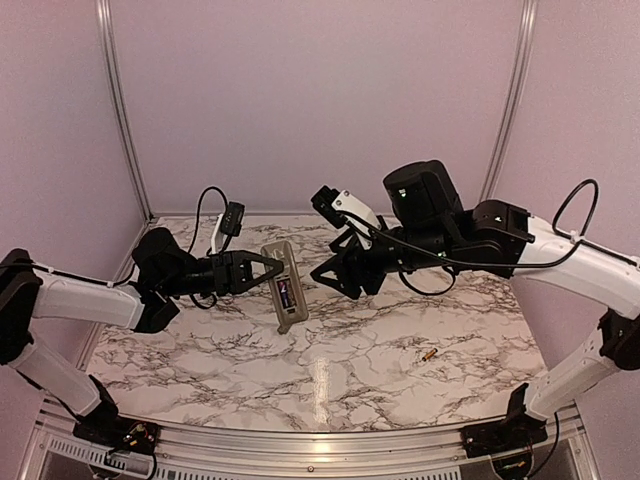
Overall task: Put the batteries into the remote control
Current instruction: Pick up the battery at the center of the board, then place the battery in the battery compartment.
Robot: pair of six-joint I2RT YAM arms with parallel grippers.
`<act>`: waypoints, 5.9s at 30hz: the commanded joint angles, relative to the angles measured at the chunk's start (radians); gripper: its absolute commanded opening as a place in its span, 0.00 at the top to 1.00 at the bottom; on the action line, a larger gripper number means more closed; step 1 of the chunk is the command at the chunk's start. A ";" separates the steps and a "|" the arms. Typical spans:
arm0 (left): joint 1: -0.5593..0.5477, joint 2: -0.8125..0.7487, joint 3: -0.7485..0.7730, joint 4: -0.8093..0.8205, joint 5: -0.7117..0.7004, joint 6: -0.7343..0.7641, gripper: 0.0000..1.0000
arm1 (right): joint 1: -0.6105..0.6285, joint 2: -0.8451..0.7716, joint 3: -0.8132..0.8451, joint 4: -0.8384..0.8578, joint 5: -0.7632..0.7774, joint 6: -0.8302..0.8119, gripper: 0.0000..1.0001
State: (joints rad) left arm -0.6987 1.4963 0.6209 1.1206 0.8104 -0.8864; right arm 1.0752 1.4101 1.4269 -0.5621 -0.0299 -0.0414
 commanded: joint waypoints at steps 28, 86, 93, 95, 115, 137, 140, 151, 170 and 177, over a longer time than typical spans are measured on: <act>-0.001 -0.159 -0.037 -0.333 -0.228 0.301 1.00 | -0.294 -0.314 -0.708 -0.235 0.155 0.788 0.35; -0.001 -0.262 -0.091 -0.386 -0.264 0.362 1.00 | -0.440 0.045 -0.698 -0.090 0.187 0.846 0.69; -0.001 -0.260 -0.092 -0.381 -0.261 0.362 1.00 | -0.471 0.053 -0.711 -0.067 0.164 0.820 0.75; -0.001 -0.260 -0.091 -0.383 -0.262 0.362 1.00 | -0.471 0.063 -0.712 -0.062 0.154 0.816 0.76; 0.019 -0.132 -0.126 -0.243 -0.306 0.187 1.00 | -0.319 0.047 -0.268 -0.068 0.144 0.563 1.00; 0.023 -0.036 -0.124 -0.048 -0.254 -0.012 1.00 | -0.036 0.148 -0.032 0.356 -0.030 0.390 1.00; 0.027 -0.023 -0.122 -0.035 -0.250 -0.040 1.00 | -0.014 0.166 -0.033 0.371 -0.048 0.380 1.00; 0.046 0.022 -0.140 0.135 -0.207 -0.156 1.00 | 0.016 0.195 -0.068 0.418 -0.071 0.366 1.00; 0.054 0.019 -0.156 0.200 -0.214 -0.215 1.00 | 0.046 0.234 -0.090 0.413 -0.001 0.332 1.00; 0.059 0.022 -0.158 0.227 -0.212 -0.229 1.00 | 0.048 0.238 -0.110 0.410 0.022 0.319 1.00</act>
State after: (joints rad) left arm -0.6472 1.5124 0.4717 1.2678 0.5858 -1.1004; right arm 1.1149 1.6344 1.3304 -0.1482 -0.0414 0.2951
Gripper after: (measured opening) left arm 0.218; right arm 0.043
